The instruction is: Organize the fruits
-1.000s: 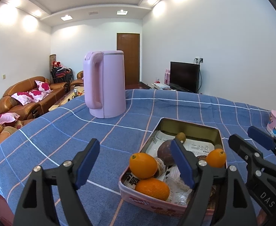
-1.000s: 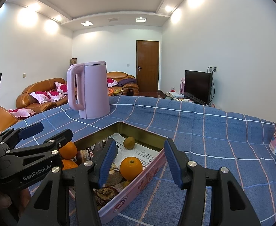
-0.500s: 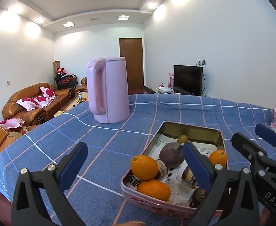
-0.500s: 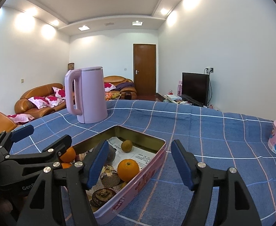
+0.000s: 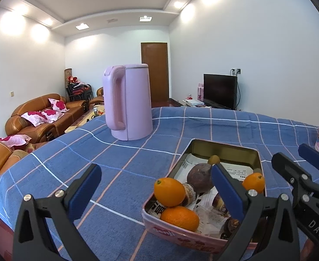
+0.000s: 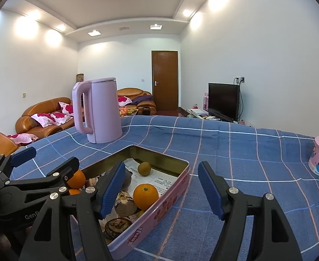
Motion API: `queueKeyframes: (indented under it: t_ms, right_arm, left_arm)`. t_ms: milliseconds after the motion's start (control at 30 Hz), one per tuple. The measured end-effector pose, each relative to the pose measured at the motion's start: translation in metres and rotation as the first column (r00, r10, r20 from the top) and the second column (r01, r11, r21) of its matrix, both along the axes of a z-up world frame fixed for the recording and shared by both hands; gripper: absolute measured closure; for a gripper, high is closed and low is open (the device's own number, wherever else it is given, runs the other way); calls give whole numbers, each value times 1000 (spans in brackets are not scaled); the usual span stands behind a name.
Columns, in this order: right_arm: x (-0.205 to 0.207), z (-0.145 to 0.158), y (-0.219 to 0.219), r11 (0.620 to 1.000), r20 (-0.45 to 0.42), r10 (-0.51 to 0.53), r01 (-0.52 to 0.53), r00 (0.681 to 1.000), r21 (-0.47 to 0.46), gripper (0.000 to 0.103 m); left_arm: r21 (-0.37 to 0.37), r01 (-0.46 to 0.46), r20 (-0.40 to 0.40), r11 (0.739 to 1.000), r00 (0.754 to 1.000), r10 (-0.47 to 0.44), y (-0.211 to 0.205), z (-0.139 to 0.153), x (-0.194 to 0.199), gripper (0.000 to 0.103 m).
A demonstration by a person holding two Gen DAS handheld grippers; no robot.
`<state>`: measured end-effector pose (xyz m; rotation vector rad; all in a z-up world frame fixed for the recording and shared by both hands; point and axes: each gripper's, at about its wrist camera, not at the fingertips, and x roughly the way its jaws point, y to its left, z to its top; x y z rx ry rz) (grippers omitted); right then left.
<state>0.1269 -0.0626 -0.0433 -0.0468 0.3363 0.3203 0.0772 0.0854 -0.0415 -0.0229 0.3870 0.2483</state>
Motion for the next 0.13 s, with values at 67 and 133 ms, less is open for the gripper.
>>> queueKeyframes:
  t_ms: [67,133]
  right_arm:
    - [0,0,0,1000,-1,0,0,1000,1,32]
    - [0,0,0,1000,0,-1,1,1000,2,31]
  left_arm:
    - [5,-1,1,1000,1000,1,-1,-1,0,0]
    - [3,8,-1,1000,1000,-8,-1,-1,0,0]
